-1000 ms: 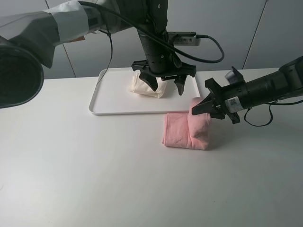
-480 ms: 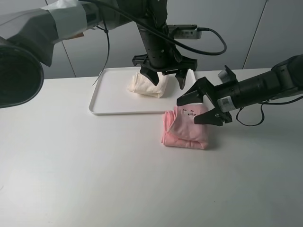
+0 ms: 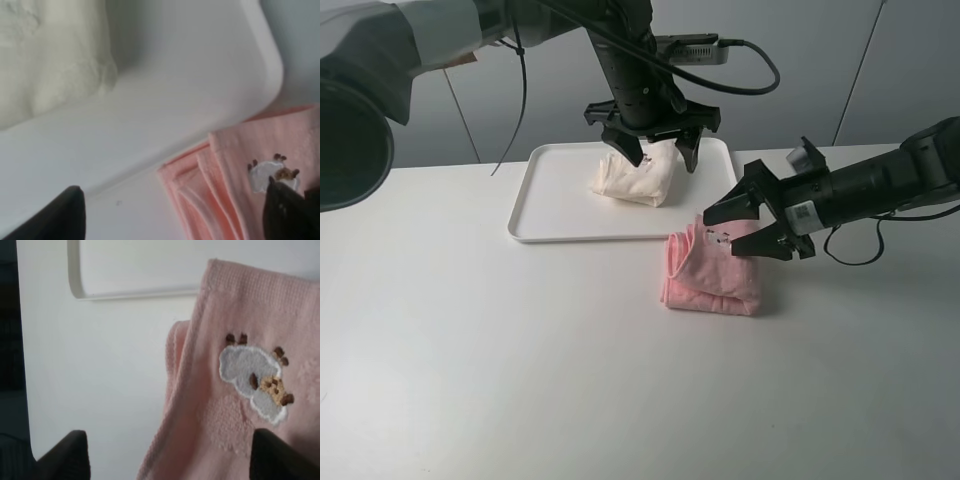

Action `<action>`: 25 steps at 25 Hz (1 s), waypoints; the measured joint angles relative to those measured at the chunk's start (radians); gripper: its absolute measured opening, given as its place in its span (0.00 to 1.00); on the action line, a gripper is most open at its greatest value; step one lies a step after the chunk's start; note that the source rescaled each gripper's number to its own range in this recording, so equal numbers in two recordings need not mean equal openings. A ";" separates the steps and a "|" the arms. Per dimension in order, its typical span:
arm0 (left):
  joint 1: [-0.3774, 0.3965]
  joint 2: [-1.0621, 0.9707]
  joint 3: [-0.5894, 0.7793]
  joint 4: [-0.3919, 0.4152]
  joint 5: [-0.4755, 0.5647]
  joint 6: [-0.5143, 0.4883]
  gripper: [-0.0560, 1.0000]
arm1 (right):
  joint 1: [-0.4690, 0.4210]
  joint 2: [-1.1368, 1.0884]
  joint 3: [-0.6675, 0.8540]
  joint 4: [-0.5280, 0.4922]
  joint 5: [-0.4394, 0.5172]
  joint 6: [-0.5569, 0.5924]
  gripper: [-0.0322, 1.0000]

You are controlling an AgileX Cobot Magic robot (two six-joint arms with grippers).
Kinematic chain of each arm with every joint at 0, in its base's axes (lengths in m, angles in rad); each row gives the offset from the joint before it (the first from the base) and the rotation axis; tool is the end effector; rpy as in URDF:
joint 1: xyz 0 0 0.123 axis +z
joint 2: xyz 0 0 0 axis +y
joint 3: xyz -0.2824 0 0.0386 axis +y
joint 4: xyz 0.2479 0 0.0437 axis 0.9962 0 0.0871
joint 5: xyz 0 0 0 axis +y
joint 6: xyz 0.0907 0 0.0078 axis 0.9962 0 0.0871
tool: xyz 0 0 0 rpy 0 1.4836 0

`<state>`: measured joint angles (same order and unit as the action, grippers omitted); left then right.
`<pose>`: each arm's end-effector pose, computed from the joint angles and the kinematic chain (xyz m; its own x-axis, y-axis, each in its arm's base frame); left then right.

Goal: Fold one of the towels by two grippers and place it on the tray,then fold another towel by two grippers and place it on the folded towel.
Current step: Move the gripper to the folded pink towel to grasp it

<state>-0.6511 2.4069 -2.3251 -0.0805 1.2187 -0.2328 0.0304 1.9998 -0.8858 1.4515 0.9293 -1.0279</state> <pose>0.4077 -0.3193 0.2219 -0.8808 0.3481 -0.3208 0.4124 0.8971 -0.1587 0.3195 0.0822 0.1095 -0.9789 0.1754 -0.1049 0.0143 0.5709 0.8209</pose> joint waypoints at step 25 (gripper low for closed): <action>0.032 0.000 -0.001 -0.074 0.000 0.092 0.92 | -0.016 0.000 0.000 -0.209 -0.209 0.074 0.74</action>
<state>-0.6188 2.4069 -2.3256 -0.1544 1.2187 -0.1406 0.0146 1.9998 -0.8858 1.2427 0.7199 -0.9535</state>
